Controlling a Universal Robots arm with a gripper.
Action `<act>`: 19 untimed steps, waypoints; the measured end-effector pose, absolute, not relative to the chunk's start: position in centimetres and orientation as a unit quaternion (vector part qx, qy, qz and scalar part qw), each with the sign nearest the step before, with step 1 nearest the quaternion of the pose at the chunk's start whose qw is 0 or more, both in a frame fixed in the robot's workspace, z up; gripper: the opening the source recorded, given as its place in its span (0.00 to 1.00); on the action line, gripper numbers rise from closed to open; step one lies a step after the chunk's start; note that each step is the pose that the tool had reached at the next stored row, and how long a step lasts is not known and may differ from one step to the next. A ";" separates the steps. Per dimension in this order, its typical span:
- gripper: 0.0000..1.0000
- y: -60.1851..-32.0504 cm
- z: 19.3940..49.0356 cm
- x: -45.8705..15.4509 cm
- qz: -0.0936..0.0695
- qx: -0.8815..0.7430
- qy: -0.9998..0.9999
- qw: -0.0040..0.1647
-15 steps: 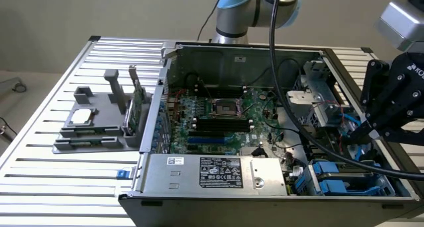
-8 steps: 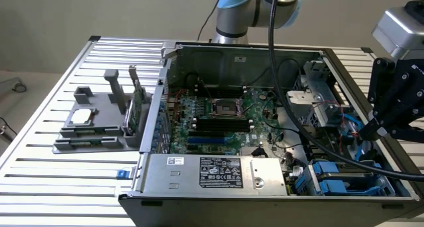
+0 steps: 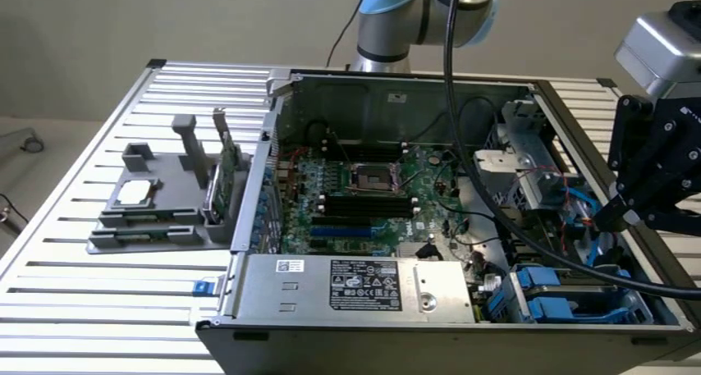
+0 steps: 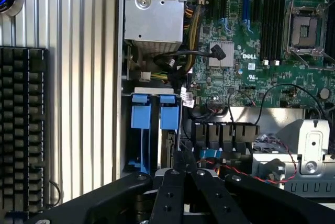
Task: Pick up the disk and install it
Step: 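Insert the disk into the insertion slot, then insert the first disk wire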
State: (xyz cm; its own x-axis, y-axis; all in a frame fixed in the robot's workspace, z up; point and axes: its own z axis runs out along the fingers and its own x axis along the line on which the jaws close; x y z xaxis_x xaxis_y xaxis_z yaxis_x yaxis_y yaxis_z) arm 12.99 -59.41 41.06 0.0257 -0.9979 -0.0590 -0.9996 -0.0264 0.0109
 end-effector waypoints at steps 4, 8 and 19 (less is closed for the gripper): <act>0.11 -59.4 41.1 13.0 0.025 -0.716 0.698 0.017; 0.11 -59.4 41.1 13.0 0.025 -0.716 0.697 0.017; 0.48 -59.4 41.0 13.0 0.025 -0.716 0.698 0.017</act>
